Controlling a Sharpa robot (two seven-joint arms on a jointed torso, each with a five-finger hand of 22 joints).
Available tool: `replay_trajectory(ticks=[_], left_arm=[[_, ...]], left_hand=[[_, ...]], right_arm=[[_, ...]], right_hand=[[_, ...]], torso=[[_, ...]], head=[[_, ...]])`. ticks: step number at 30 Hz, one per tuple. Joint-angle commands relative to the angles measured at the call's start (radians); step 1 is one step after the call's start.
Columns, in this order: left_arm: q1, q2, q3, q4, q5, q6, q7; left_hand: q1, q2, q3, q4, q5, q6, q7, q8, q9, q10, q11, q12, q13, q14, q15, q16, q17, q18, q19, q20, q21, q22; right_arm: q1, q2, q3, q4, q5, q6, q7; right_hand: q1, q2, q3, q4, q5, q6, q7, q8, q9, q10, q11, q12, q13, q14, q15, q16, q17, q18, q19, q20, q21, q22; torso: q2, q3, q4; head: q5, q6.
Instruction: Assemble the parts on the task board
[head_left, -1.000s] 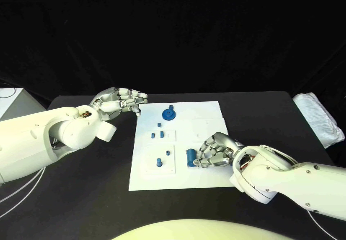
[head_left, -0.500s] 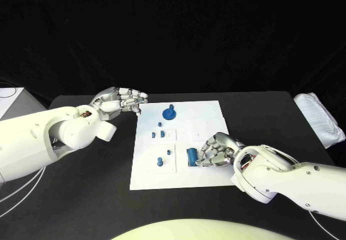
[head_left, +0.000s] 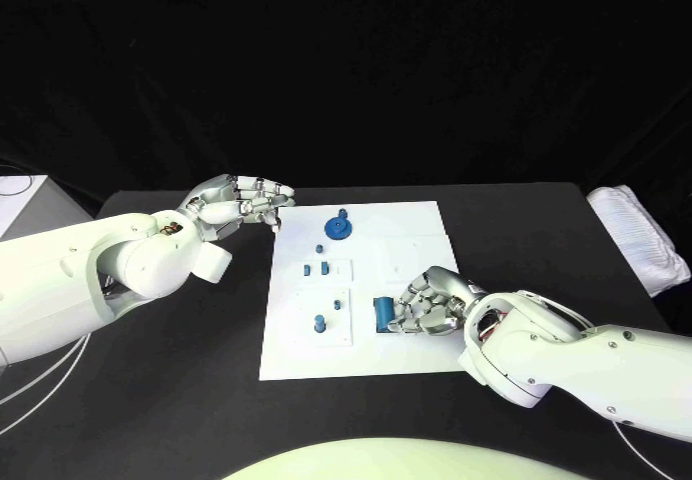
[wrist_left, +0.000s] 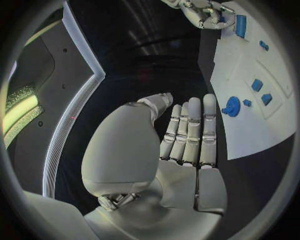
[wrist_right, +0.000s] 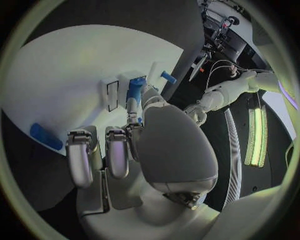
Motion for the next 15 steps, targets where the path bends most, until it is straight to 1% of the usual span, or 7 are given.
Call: replay_trajectory(ticks=[1, 15], left_arm=[[0.000, 0.001, 0.000, 0.001, 0.005, 0.018, 0.003], [0.000, 0.002, 0.000, 0.001, 0.005, 0.018, 0.003]], left_hand=[[0.002, 0.010, 0.000, -0.001, 0.002, -0.007, 0.002, 0.004, -0.002, -0.006, 0.000, 0.004, 0.000, 0.002, 0.001, -0.003, 0.001, 0.014, 0.005, 0.000, -0.006, -0.001], [0.002, 0.010, 0.000, -0.001, 0.002, -0.007, 0.002, 0.004, -0.002, -0.006, 0.000, 0.004, 0.000, 0.002, 0.001, -0.003, 0.001, 0.014, 0.005, 0.000, -0.006, -0.001]], right_arm=[[-0.003, 0.005, 0.000, -0.007, -0.019, -0.003, 0.006], [-0.006, 0.017, 0.000, -0.022, -0.069, -0.018, -0.007]], right_hand=[[-0.009, 0.002, 0.000, 0.007, -0.005, 0.002, 0.005, 0.005, -0.002, 0.018, -0.002, -0.002, 0.158, 0.097, -0.001, 0.003, 0.232, -0.014, 0.105, -0.007, 0.002, 0.263], [-0.002, 0.008, 0.011, 0.002, -0.003, 0.004, 0.001, 0.007, -0.002, 0.020, -0.005, 0.002, 0.160, 0.097, -0.002, 0.003, 0.232, -0.014, 0.105, -0.007, 0.002, 0.263]], torso=[[0.000, 0.0000, 0.0003], [0.000, -0.0005, 0.0001]], head=[[0.000, -0.001], [-0.001, -0.002]])
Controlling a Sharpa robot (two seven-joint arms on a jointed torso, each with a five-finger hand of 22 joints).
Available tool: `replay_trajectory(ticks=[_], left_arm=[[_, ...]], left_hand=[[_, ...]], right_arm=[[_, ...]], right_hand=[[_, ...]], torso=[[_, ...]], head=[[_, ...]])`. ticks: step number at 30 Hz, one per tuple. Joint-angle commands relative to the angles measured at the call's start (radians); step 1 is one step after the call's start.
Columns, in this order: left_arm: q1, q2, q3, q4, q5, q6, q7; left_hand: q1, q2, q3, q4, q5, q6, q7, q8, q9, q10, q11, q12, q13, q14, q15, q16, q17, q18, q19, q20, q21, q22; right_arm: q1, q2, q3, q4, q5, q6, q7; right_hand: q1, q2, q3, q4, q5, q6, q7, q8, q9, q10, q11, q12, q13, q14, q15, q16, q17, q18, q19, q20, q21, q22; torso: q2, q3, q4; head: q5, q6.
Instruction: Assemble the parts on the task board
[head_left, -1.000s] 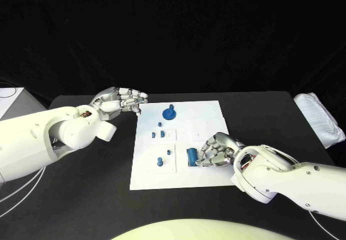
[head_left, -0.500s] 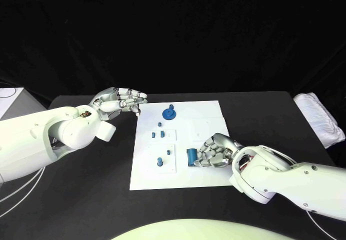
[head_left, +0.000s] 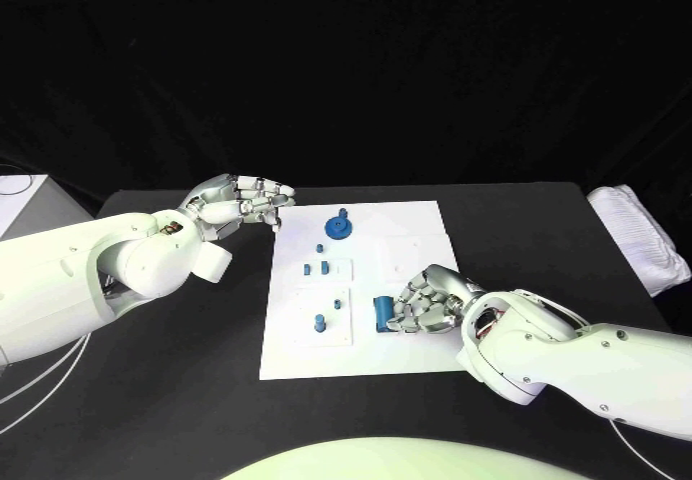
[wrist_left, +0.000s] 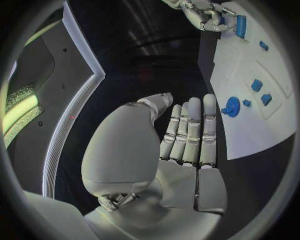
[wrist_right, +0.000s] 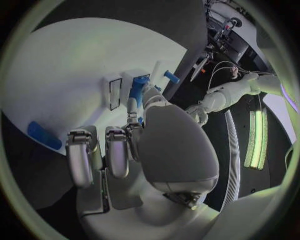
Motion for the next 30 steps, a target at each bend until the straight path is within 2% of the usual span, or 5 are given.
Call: replay_trajectory(ticks=[1, 11, 19, 25, 30], left_arm=[[0.000, 0.001, 0.001, 0.001, 0.005, 0.017, 0.005], [0.000, 0.002, 0.001, 0.002, 0.005, 0.017, 0.005], [0.000, 0.002, 0.000, 0.001, 0.006, 0.018, 0.005], [0.000, 0.002, 0.000, 0.000, 0.007, 0.018, 0.006], [0.000, 0.003, 0.000, 0.000, 0.008, 0.017, 0.010]], left_hand=[[0.002, 0.010, 0.000, -0.001, 0.001, -0.008, 0.002, 0.004, -0.002, -0.006, 0.000, 0.004, 0.000, 0.002, 0.001, -0.004, 0.001, 0.014, 0.005, 0.000, -0.007, -0.001], [0.002, 0.010, 0.000, -0.001, 0.001, -0.009, 0.003, 0.004, -0.002, -0.006, 0.000, 0.005, 0.000, 0.002, 0.001, -0.004, 0.002, 0.014, 0.005, 0.000, -0.007, -0.001], [0.002, 0.010, 0.000, -0.001, 0.001, -0.009, 0.003, 0.004, -0.002, -0.006, 0.000, 0.005, 0.000, 0.002, 0.001, -0.004, 0.002, 0.014, 0.005, 0.000, -0.007, -0.001], [0.002, 0.010, 0.000, -0.001, 0.001, -0.009, 0.003, 0.004, -0.002, -0.006, 0.000, 0.005, 0.000, 0.002, 0.001, -0.004, 0.002, 0.014, 0.005, 0.000, -0.007, -0.001], [0.001, 0.010, -0.001, 0.000, 0.001, -0.010, 0.003, 0.004, -0.003, -0.006, 0.000, 0.005, 0.000, 0.002, 0.001, -0.004, 0.002, 0.014, 0.006, 0.000, -0.007, -0.002]], right_arm=[[-0.002, 0.003, 0.000, -0.001, -0.049, -0.015, -0.004], [-0.004, 0.007, 0.000, -0.003, -0.107, -0.064, -0.003], [-0.005, -0.009, 0.000, 0.012, -0.052, -0.079, 0.043], [-0.005, -0.051, 0.001, 0.047, 0.019, -0.129, 0.101], [0.007, -0.109, 0.004, 0.054, 0.029, -0.128, 0.101]], right_hand=[[-0.002, 0.008, 0.006, 0.003, -0.003, 0.004, 0.001, 0.003, -0.002, 0.020, -0.005, 0.002, 0.161, 0.097, -0.002, 0.003, 0.232, -0.014, 0.105, -0.008, 0.002, 0.263], [0.005, 0.013, 0.016, 0.002, -0.003, 0.007, 0.000, 0.005, -0.002, 0.024, -0.007, 0.010, 0.165, 0.098, -0.003, 0.003, 0.234, -0.014, 0.105, -0.008, 0.002, 0.263], [-0.020, 0.004, 0.015, 0.006, -0.005, -0.011, 0.008, -0.004, -0.008, 0.019, -0.001, -0.001, 0.160, 0.097, -0.001, 0.002, 0.231, -0.014, 0.105, -0.007, 0.002, 0.263], [-0.047, 0.002, 0.013, 0.008, -0.005, -0.022, 0.015, -0.011, -0.013, 0.017, 0.005, -0.005, 0.159, 0.097, 0.005, 0.002, 0.231, -0.014, 0.105, -0.004, 0.002, 0.263], [-0.057, 0.005, 0.017, 0.006, -0.004, -0.039, 0.021, -0.022, -0.019, 0.016, 0.010, -0.006, 0.158, 0.097, 0.009, 0.002, 0.231, -0.014, 0.105, -0.001, 0.002, 0.263]], torso=[[0.000, -0.0004, -0.0005], [0.000, 0.0001, 0.0006], [0.000, 0.0002, -0.0003], [-0.001, 0.0008, -0.0015], [-0.003, -0.0020, -0.0024]], head=[[-0.002, -0.001], [-0.004, 0.002], [-0.003, 0.002], [-0.005, 0.005], [-0.013, 0.008]])
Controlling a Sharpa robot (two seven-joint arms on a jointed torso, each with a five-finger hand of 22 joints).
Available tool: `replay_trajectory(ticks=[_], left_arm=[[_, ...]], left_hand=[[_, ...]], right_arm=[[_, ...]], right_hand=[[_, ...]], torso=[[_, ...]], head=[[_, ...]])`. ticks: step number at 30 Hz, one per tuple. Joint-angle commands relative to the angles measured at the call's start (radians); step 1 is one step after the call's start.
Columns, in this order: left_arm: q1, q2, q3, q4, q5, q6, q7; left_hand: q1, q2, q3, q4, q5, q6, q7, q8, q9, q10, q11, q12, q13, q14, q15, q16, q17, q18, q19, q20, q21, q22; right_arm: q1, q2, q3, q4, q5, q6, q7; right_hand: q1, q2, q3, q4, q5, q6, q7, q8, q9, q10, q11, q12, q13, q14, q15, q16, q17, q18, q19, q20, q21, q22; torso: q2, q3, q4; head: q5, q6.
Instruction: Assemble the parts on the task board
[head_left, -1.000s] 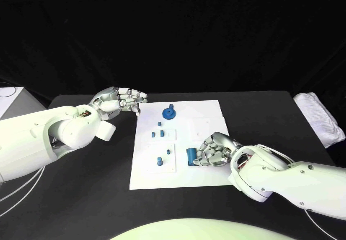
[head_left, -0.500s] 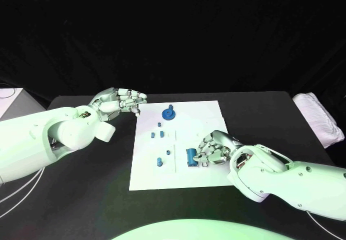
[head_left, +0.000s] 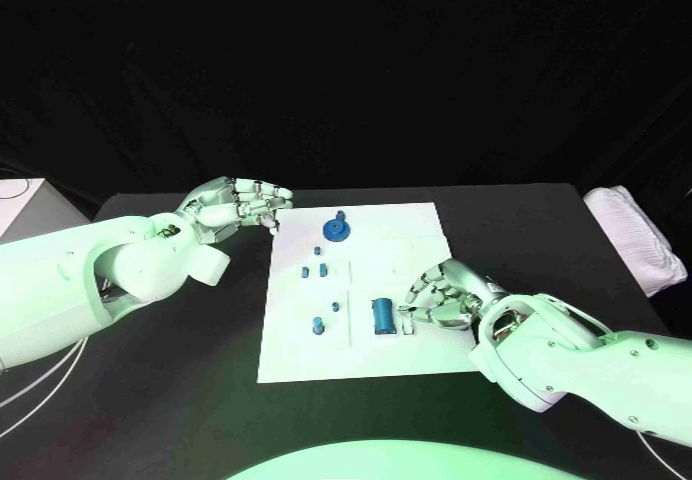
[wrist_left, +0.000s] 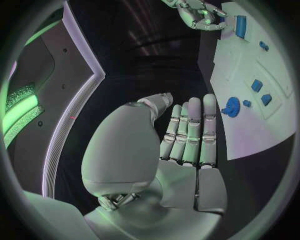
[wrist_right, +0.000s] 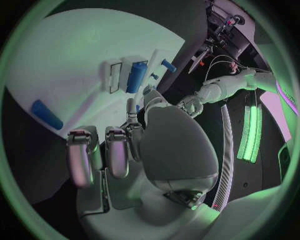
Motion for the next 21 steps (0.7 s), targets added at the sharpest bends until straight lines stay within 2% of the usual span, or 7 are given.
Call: replay_trajectory(ticks=[1, 6, 7, 10, 14, 16, 21], left_arm=[[0.000, 0.003, 0.001, 0.001, 0.008, 0.015, 0.012], [-0.001, 0.006, 0.001, 0.010, 0.008, 0.013, 0.021], [-0.001, 0.007, 0.001, 0.014, 0.008, 0.014, 0.026], [-0.002, 0.006, 0.000, 0.022, 0.008, 0.014, 0.033], [-0.006, 0.006, 0.000, 0.030, 0.008, 0.012, 0.041], [-0.008, 0.006, 0.000, 0.031, 0.008, 0.012, 0.042], [-0.012, 0.007, 0.000, 0.033, 0.009, 0.013, 0.044]], left_hand=[[0.001, 0.010, -0.001, 0.000, 0.001, -0.007, 0.000, 0.004, -0.002, -0.006, 0.000, 0.005, 0.000, 0.002, 0.001, -0.004, 0.001, 0.014, 0.006, 0.000, -0.007, -0.002], [-0.001, 0.009, -0.002, 0.001, 0.001, -0.007, 0.000, 0.004, -0.002, -0.002, 0.000, 0.007, 0.001, 0.003, 0.002, -0.004, 0.002, 0.014, 0.006, 0.000, -0.008, -0.002], [-0.001, 0.010, -0.004, 0.000, 0.001, -0.008, -0.003, 0.005, -0.004, 0.025, -0.006, 0.027, 0.010, 0.004, -0.002, -0.004, 0.003, 0.015, 0.007, -0.001, -0.010, -0.004], [-0.002, 0.010, -0.008, 0.000, 0.001, -0.009, -0.007, 0.006, -0.005, 0.042, -0.011, 0.047, 0.020, 0.005, -0.005, -0.005, 0.005, 0.015, 0.009, -0.004, -0.013, -0.006], [-0.002, 0.010, -0.008, 0.000, 0.001, -0.009, -0.007, 0.006, -0.005, 0.043, -0.012, 0.049, 0.022, 0.005, -0.006, -0.005, 0.005, 0.015, 0.009, -0.004, -0.013, -0.006], [-0.002, 0.010, -0.008, 0.000, 0.001, -0.009, -0.007, 0.006, -0.005, 0.043, -0.012, 0.049, 0.022, 0.005, -0.006, -0.005, 0.005, 0.015, 0.009, -0.004, -0.013, -0.006], [-0.004, 0.010, -0.010, 0.001, 0.000, -0.008, -0.008, 0.007, -0.005, 0.042, -0.012, 0.051, 0.023, 0.005, -0.006, -0.005, 0.005, 0.015, 0.009, -0.004, -0.014, -0.006]], right_arm=[[0.012, -0.038, 0.003, -0.002, 0.034, -0.018, 0.037], [0.026, -0.107, 0.003, -0.014, 0.012, 0.025, 0.018], [0.028, -0.125, 0.003, -0.014, 0.002, 0.034, 0.013], [0.028, -0.163, 0.002, -0.013, -0.025, 0.049, 0.001], [0.024, -0.204, 0.000, -0.006, -0.071, 0.059, -0.019], [0.019, -0.211, -0.001, -0.004, -0.086, 0.062, -0.027], [0.001, -0.206, -0.004, -0.010, -0.116, 0.080, -0.059]], right_hand=[[-0.010, -0.002, 0.008, 0.001, -0.004, -0.008, 0.001, -0.006, -0.002, 0.018, 0.008, -0.004, 0.158, 0.098, 0.009, 0.003, 0.232, -0.014, 0.105, 0.000, 0.002, 0.263], [-0.022, -0.002, 0.008, 0.003, -0.005, -0.019, 0.007, -0.016, -0.007, 0.018, 0.014, -0.005, 0.158, 0.098, 0.014, 0.003, 0.234, -0.014, 0.105, 0.003, 0.002, 0.263], [-0.028, -0.002, 0.006, 0.003, -0.005, -0.020, 0.009, -0.018, -0.008, 0.017, 0.015, -0.006, 0.158, 0.098, 0.015, 0.003, 0.234, -0.014, 0.105, 0.005, 0.002, 0.263], [-0.031, -0.003, 0.006, 0.003, -0.005, -0.020, 0.009, -0.019, -0.009, 0.017, 0.015, -0.006, 0.158, 0.098, 0.015, 0.004, 0.235, -0.014, 0.105, 0.005, 0.002, 0.263], [-0.039, -0.004, 0.003, 0.003, -0.006, -0.019, 0.009, -0.020, -0.010, 0.017, 0.016, -0.006, 0.158, 0.098, 0.016, 0.004, 0.236, -0.014, 0.105, 0.006, 0.002, 0.263], [-0.042, -0.005, 0.002, 0.003, -0.006, -0.017, 0.009, -0.019, -0.010, 0.017, 0.016, -0.006, 0.158, 0.098, 0.017, 0.004, 0.236, -0.014, 0.105, 0.007, 0.002, 0.263], [-0.053, -0.005, 0.000, 0.004, -0.005, -0.007, 0.007, -0.016, -0.009, 0.018, 0.015, -0.005, 0.159, 0.098, 0.016, 0.004, 0.236, -0.014, 0.105, 0.008, 0.002, 0.263]], torso=[[-0.002, -0.0024, -0.0016], [-0.002, -0.0046, -0.0016], [-0.001, -0.0036, -0.0002], [0.000, -0.0013, -0.0016], [-0.002, -0.0009, -0.0038], [-0.002, -0.0010, -0.0046], [-0.001, -0.0007, -0.0017]], head=[[-0.009, 0.003], [-0.029, 0.004], [-0.039, 0.005], [-0.044, 0.004], [-0.047, 0.005], [-0.047, 0.005], [-0.052, 0.008]])
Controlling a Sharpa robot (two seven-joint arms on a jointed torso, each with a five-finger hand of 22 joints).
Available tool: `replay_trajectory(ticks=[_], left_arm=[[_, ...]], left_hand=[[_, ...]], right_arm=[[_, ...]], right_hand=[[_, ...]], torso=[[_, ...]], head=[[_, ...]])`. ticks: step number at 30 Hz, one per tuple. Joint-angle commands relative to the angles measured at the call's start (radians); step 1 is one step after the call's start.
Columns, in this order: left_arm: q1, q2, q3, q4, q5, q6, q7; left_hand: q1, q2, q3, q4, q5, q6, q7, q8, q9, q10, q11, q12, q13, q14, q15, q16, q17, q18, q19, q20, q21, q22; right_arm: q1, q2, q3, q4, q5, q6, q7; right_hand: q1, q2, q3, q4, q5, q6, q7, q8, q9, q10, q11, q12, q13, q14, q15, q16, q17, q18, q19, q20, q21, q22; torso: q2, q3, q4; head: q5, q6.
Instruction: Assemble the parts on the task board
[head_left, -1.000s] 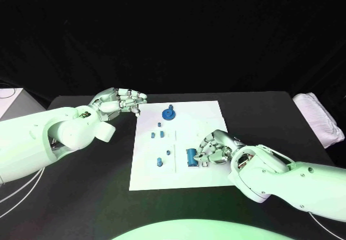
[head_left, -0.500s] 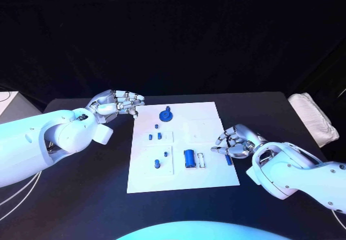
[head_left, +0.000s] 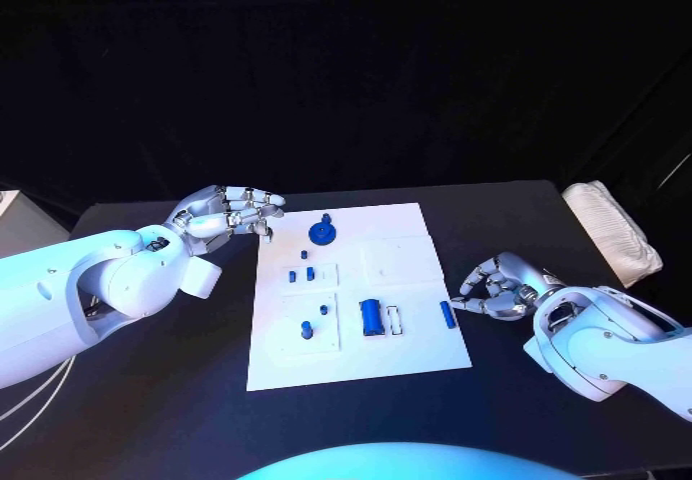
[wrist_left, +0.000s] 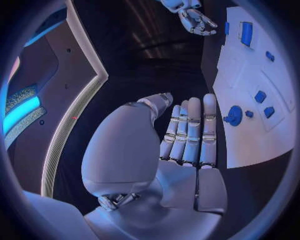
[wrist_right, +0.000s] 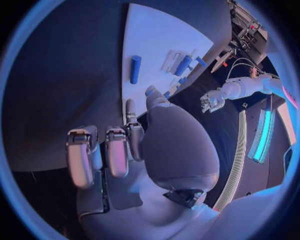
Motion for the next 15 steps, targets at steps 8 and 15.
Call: replay_trajectory(ticks=[8, 15], left_arm=[[-0.004, 0.000, 0.001, 0.004, 0.007, 0.015, 0.020], [-0.004, -0.002, 0.001, 0.002, 0.007, 0.015, 0.018]], left_hand=[[-0.005, 0.010, -0.004, 0.001, 0.000, -0.004, -0.004, 0.003, -0.002, 0.004, 0.000, 0.005, 0.002, 0.002, -0.003, -0.005, 0.002, 0.015, 0.006, -0.001, -0.004, -0.002], [-0.005, 0.010, -0.005, 0.001, 0.001, -0.004, -0.004, 0.004, -0.002, 0.004, 0.000, 0.006, 0.002, 0.002, -0.003, -0.006, 0.002, 0.015, 0.006, -0.001, -0.005, -0.002]], right_arm=[[-0.033, 0.033, -0.003, -0.016, -0.071, 0.070, -0.055], [-0.040, 0.051, -0.004, -0.021, -0.076, 0.079, -0.064]], right_hand=[[-0.020, 0.001, -0.005, 0.001, -0.005, 0.007, -0.003, -0.001, 0.000, 0.020, 0.005, -0.005, 0.159, 0.098, 0.008, 0.003, 0.233, -0.014, 0.105, 0.008, 0.002, 0.263], [-0.016, 0.006, -0.001, -0.002, -0.004, 0.014, -0.006, 0.001, 0.000, 0.022, 0.003, -0.002, 0.161, 0.098, 0.006, 0.003, 0.235, -0.014, 0.105, 0.007, 0.002, 0.263]], torso=[[0.001, -0.0001, 0.0043], [0.001, -0.0008, 0.0025]], head=[[-0.002, 0.002], [-0.001, 0.001]])
